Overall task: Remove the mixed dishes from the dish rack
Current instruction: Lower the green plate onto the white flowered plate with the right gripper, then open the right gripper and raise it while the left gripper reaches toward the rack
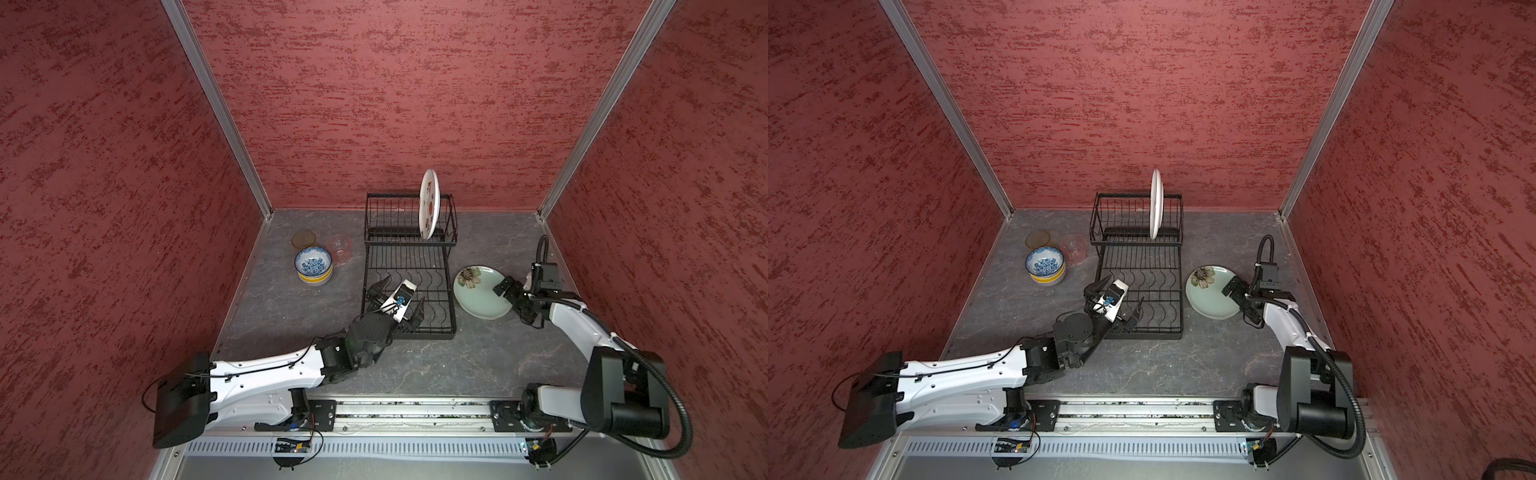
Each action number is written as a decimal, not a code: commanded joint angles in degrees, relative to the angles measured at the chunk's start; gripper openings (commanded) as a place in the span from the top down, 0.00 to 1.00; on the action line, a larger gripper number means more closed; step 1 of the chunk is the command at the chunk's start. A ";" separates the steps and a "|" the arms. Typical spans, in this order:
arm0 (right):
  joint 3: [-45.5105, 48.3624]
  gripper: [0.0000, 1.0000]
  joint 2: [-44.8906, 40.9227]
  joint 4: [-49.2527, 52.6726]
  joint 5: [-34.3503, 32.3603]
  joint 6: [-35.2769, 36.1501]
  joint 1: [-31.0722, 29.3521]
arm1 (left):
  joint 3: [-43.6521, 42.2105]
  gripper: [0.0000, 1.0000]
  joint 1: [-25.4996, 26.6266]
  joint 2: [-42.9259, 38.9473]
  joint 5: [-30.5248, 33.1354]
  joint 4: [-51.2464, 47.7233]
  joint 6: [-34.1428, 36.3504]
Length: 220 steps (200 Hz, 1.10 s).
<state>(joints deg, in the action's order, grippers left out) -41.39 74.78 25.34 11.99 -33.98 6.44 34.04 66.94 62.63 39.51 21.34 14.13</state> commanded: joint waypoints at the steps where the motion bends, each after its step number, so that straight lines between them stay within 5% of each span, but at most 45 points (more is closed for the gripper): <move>1: -3.17 0.01 -1.45 3.24 -8.93 4.65 -0.85 | -0.13 0.00 -0.71 0.61 -0.19 -0.69 -1.33; 101: 2.03 0.01 -10.33 -6.89 3.68 0.84 -4.30 | 4.50 0.00 -1.41 4.79 -2.99 -6.25 -7.20; 220: 10.72 0.01 -24.46 -23.77 14.74 -3.56 -10.88 | 21.57 0.00 -1.10 9.74 -4.78 -16.92 -14.46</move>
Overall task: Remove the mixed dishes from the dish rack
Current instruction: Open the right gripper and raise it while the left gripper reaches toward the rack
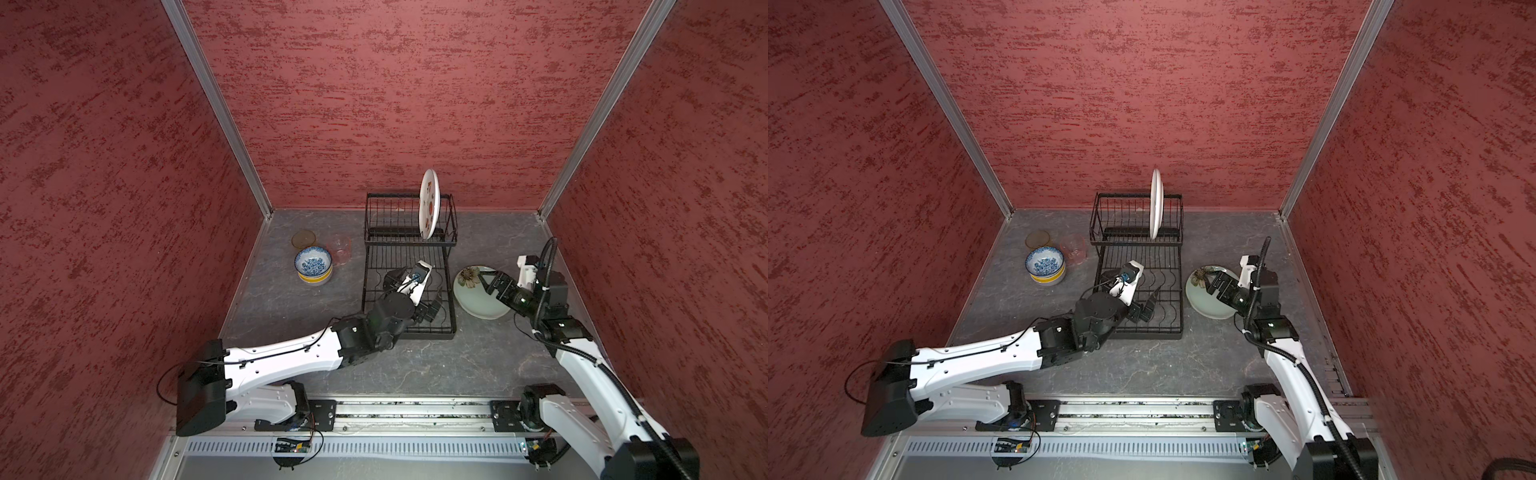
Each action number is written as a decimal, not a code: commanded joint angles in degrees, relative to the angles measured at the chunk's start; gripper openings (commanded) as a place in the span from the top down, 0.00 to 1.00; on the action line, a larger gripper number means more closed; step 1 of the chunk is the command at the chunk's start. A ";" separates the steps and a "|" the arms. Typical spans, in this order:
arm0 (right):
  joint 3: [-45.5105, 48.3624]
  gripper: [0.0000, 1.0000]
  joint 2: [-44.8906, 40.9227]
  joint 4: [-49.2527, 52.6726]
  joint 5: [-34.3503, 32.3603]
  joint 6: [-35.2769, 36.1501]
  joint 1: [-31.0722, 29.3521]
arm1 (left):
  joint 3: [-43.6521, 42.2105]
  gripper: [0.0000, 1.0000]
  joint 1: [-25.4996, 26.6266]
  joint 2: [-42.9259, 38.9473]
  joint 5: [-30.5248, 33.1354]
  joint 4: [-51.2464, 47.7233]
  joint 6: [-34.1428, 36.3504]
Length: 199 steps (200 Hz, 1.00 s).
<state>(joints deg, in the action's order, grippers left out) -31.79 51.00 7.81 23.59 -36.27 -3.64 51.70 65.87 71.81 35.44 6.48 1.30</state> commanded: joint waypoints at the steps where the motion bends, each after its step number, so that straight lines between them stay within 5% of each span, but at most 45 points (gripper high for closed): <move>1: 1.21 0.01 -0.66 -6.37 3.22 -1.30 -0.87 | 4.19 0.00 -0.03 0.59 -0.72 -2.07 -1.64; 86: 4.94 0.01 -4.45 -10.89 4.80 -2.99 -1.38 | 13.88 0.00 -2.47 2.90 -5.23 -7.00 -4.39; 199: 9.00 0.01 -7.58 -12.63 4.08 -4.33 -1.44 | 18.44 0.00 -13.06 1.27 -15.17 -11.22 -12.18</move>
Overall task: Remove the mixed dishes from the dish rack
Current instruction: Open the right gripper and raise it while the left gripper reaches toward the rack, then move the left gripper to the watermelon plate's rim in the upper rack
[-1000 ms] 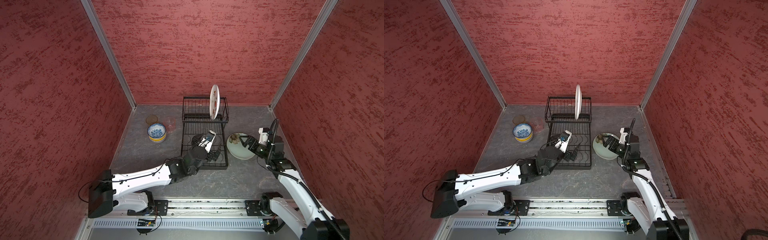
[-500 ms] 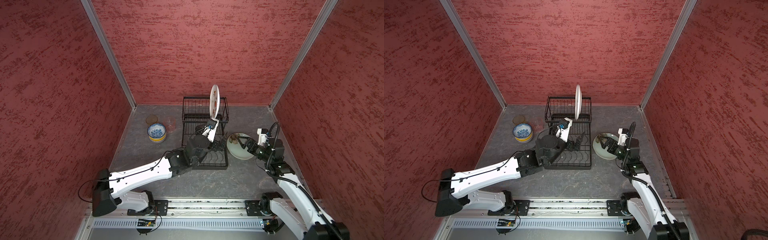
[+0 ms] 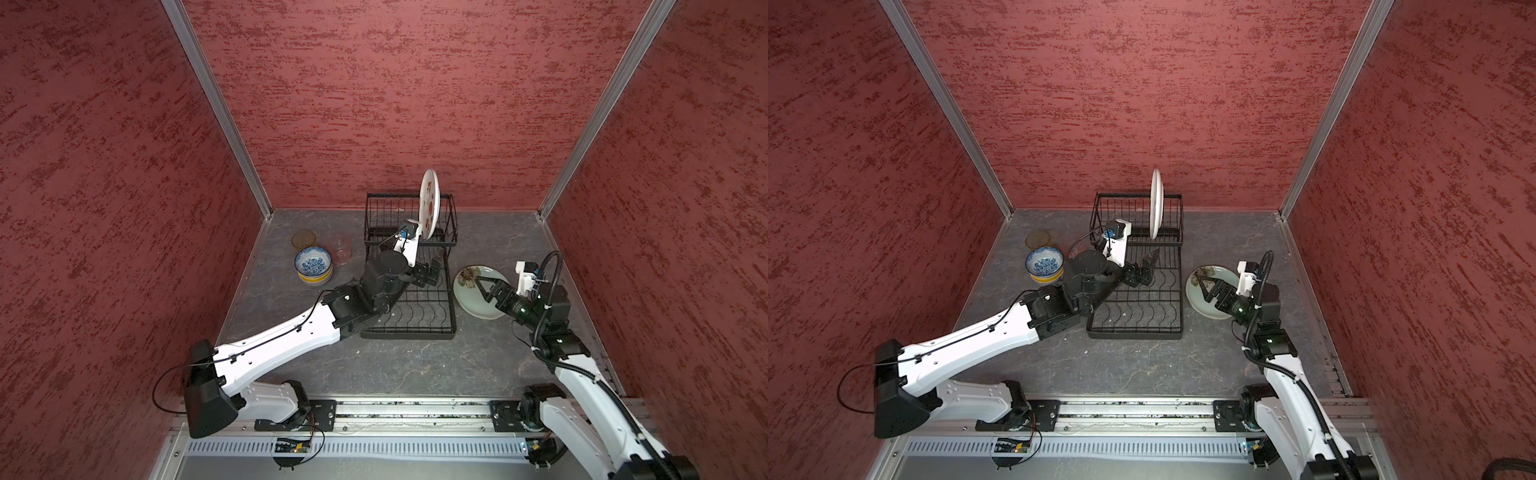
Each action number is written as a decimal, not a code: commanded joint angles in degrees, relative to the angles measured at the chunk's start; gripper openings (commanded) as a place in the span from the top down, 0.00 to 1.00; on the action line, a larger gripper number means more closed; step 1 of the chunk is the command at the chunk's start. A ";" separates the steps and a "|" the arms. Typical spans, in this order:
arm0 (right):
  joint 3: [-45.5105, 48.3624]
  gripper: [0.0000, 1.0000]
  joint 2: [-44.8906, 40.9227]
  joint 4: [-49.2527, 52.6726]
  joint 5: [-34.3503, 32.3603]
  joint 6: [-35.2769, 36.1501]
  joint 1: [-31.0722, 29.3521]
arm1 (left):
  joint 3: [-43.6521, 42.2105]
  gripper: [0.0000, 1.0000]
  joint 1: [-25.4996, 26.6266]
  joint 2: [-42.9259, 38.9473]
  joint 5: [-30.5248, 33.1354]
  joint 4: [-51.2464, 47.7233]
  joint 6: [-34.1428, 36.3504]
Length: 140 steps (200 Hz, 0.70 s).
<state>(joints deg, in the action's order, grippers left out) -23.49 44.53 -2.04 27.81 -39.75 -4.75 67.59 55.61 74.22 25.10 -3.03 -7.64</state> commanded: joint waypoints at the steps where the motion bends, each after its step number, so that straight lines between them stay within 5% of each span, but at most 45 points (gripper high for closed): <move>1: 0.75 0.01 -1.11 -2.78 -0.13 -0.86 -0.29 | 2.59 0.00 -2.98 -1.11 -5.03 -1.76 -3.34; 140: 4.67 0.01 -4.44 -1.85 -1.58 -1.59 -0.30 | 6.27 0.00 -11.66 8.15 -21.77 5.92 -9.97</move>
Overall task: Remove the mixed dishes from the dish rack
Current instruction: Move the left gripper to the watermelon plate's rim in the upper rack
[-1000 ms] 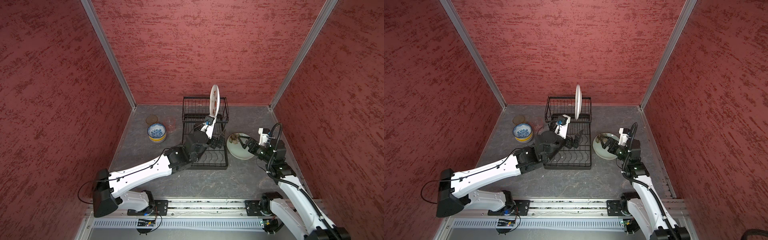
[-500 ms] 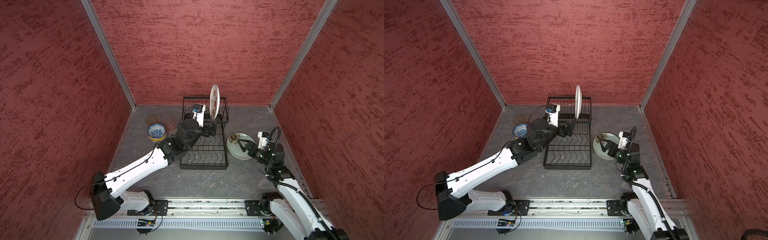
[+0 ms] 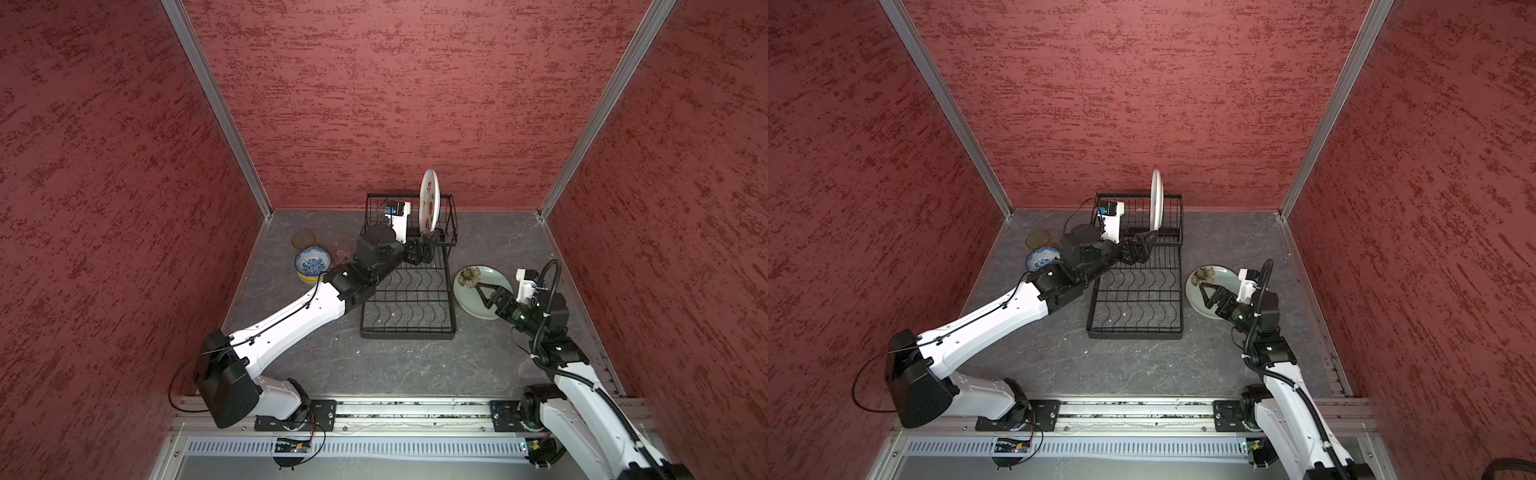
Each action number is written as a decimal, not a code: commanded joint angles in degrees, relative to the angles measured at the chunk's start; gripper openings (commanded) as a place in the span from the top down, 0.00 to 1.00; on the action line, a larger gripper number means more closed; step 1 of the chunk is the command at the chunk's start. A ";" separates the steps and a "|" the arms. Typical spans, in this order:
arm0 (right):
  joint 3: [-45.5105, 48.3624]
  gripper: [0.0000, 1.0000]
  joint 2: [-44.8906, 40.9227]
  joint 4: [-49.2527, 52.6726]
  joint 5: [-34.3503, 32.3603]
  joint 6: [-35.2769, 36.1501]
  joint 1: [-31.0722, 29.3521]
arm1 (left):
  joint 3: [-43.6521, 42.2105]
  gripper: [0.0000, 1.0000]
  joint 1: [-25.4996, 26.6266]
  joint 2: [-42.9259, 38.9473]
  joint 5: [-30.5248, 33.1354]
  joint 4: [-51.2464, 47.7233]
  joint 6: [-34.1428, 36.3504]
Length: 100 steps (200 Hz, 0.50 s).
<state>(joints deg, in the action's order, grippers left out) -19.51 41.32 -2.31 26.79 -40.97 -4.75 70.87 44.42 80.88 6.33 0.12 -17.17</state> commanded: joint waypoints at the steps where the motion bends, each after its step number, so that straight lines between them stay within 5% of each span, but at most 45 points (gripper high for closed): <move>1: 0.74 0.01 -1.24 -1.57 -0.53 -0.40 -0.28 | 3.11 0.00 -0.48 1.56 -3.03 2.78 -0.42; 100: 0.26 0.01 -0.98 0.59 -2.52 1.60 -0.28 | 12.26 0.06 -0.61 11.86 3.48 -0.84 4.06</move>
<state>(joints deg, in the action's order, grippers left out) -19.00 40.36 -1.89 26.48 -40.49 -4.75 79.96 43.92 90.61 7.14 0.67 -15.70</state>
